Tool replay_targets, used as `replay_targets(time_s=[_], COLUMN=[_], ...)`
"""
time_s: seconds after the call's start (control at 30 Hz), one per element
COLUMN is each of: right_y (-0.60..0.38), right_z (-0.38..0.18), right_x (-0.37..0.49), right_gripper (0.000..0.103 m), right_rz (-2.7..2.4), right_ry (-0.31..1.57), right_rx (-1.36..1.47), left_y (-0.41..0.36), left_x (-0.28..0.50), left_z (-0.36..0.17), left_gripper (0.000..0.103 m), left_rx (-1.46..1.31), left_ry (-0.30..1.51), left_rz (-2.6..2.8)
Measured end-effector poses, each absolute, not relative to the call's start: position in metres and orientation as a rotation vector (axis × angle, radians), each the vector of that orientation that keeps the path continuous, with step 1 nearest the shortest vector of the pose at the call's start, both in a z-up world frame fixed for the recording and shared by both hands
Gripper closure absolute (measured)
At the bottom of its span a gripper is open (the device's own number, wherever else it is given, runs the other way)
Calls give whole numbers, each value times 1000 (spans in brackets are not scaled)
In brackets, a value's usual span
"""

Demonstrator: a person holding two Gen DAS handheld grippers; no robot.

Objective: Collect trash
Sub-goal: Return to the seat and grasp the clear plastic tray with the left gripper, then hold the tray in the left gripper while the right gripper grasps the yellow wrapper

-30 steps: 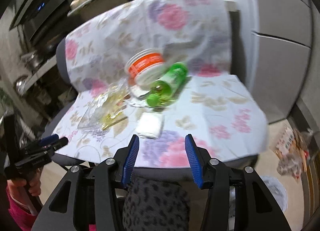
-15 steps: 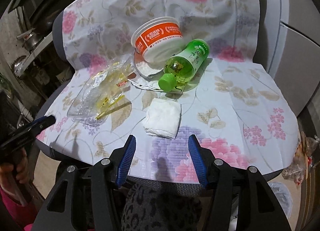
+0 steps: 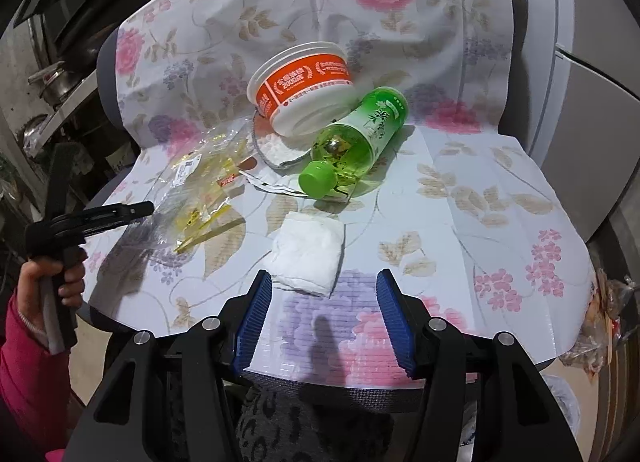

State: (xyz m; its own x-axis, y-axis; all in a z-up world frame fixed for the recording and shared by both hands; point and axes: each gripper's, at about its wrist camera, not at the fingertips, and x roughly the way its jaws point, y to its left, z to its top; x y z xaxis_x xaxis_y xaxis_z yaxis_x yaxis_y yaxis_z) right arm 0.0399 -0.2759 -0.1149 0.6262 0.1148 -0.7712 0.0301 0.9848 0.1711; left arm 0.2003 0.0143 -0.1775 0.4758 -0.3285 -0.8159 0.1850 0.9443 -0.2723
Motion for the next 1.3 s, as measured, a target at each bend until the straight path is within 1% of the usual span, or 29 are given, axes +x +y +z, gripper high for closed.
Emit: replay_targets(time_s=[0.07, 0.1, 0.17, 0.27, 0.5, 0.57, 0.63, 0.77, 0.87, 0.97, 1.0, 1.03, 1.23, 1.27, 1.3], right_y=[-277, -278, -277, -275, -265, -260, -253, -238, -221, -204, -200, -195, -178, -178, -178], right_z=[-115, -115, -113, -108, -99, -103, -112, -128, -128, -126, -127, -128, -143, -147, -150], right_x=[40, 39, 39, 37, 40, 45, 52, 64, 79, 106, 113, 123, 173, 177, 182], right_gripper=[47, 47, 47, 47, 47, 45, 30, 29, 29, 33, 40, 43, 46, 47, 53], right_rz=[43, 41, 39, 41, 60, 70, 71, 85, 159, 215, 223, 235, 254, 263, 272], right_ry=[896, 895, 890, 879, 853, 863, 877, 914, 897, 877, 875, 875, 921, 934, 948], right_rx=[175, 174, 172, 165, 143, 141, 125, 109, 107, 107, 107, 106, 105, 123, 143], left_y=[13, 13, 16, 22, 55, 65, 71, 73, 78, 86, 87, 89, 105, 107, 109], left_x=[202, 202, 198, 187, 136, 120, 109, 100, 99, 101, 101, 102, 115, 117, 119], left_z=[-178, -177, -170, -152, -92, -80, -77, -86, -91, -93, -93, -94, -106, -109, -112], left_gripper=[79, 86, 92, 97, 98, 98, 98, 98, 98, 98, 98, 98, 98, 98, 98], left_rx=[-158, -156, -181, -199, -277, -282, -274, -263, -262, -282, -282, -282, -303, -309, -314], left_ry=[1025, 1021, 994, 926, 741, 699, 691, 722, 731, 728, 728, 728, 757, 765, 770], left_rz=[-325, -326, -327, -328, -278, -230, -179, -181, -164, -158, -151, -143, -125, -127, -132])
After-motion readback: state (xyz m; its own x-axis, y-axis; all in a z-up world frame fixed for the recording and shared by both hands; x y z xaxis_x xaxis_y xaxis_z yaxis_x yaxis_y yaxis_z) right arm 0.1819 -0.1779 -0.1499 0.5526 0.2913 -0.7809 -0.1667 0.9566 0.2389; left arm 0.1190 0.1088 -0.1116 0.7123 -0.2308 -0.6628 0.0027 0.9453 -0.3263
